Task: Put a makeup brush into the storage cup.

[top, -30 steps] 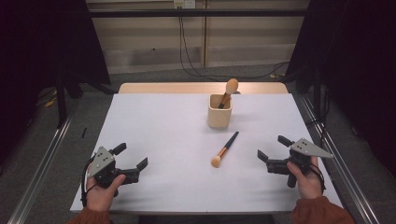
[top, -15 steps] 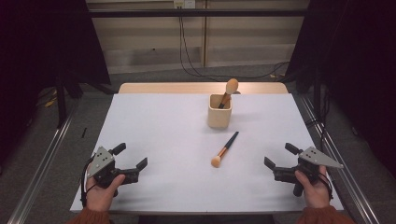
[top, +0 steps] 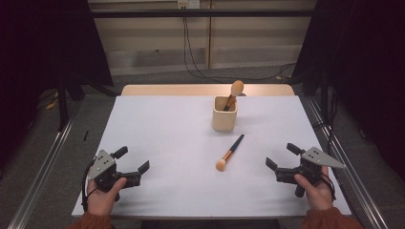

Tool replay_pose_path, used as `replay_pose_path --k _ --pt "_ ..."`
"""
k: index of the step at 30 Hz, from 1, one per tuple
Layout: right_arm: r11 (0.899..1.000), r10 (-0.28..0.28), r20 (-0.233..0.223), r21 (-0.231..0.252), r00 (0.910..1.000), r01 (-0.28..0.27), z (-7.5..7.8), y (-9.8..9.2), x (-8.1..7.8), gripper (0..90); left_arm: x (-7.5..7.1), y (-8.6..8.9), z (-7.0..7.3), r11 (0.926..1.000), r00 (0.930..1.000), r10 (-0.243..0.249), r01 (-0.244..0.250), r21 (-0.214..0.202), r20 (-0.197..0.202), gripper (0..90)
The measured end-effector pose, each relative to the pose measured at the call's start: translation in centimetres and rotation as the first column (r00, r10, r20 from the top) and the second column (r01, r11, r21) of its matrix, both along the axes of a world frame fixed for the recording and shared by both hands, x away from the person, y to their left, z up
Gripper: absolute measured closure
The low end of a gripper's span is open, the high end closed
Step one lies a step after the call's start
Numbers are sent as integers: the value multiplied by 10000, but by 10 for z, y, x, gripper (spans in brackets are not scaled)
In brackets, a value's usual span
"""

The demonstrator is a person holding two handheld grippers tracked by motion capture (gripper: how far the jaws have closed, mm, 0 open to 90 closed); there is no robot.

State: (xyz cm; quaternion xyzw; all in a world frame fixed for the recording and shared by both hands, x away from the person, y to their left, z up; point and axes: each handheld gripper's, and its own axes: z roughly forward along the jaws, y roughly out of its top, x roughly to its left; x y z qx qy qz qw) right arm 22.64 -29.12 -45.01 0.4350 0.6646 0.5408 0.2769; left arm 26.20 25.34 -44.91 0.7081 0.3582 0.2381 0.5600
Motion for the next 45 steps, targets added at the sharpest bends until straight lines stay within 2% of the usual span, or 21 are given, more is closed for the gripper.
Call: replay_pose_path --k 1,3,8,17,27,33,36,39,42,45 --pt "9998 52 53 -180 10000 -51 0 0 1 12 0 0 0 10000 10000 21 -21 0 7 35" --pt "9999 106 -32 1 9999 -106 1 2 2 8 0 0 1 10000 10000 -3 3 36 59 35" --pt "9995 263 98 170 9996 -264 8 0 7 1 1 -5 2 9999 9999 -94 94 143 56 33" --pt "9994 347 81 73 9994 -348 16 3 25 2 1 -3 2 9999 10000 4 -5 132 77 33" --pt "9967 804 393 24 9960 -806 39 19 52 2 2 -2 2 9999 10000 4 -5 154 85 33" --pt "9961 859 572 143 9947 -868 41 30 66 0 2 -2 1 9999 10000 7 -8 156 72 33" --pt "9951 986 671 0 9929 -989 42 36 73 0 2 -2 1 9999 10000 19 -20 148 71 33" --pt "9937 1113 664 30 9916 -1117 44 41 79 1 2 -2 1 9999 10000 16 -17 156 71 33" --pt "9931 1142 454 216 9924 -1153 45 45 85 10 2 -2 2 9999 10000 16 -17 120 83 33" --pt "9932 1154 448 126 9923 -1161 46 49 92 12 2 -2 2 10000 10000 36 -37 74 75 33"
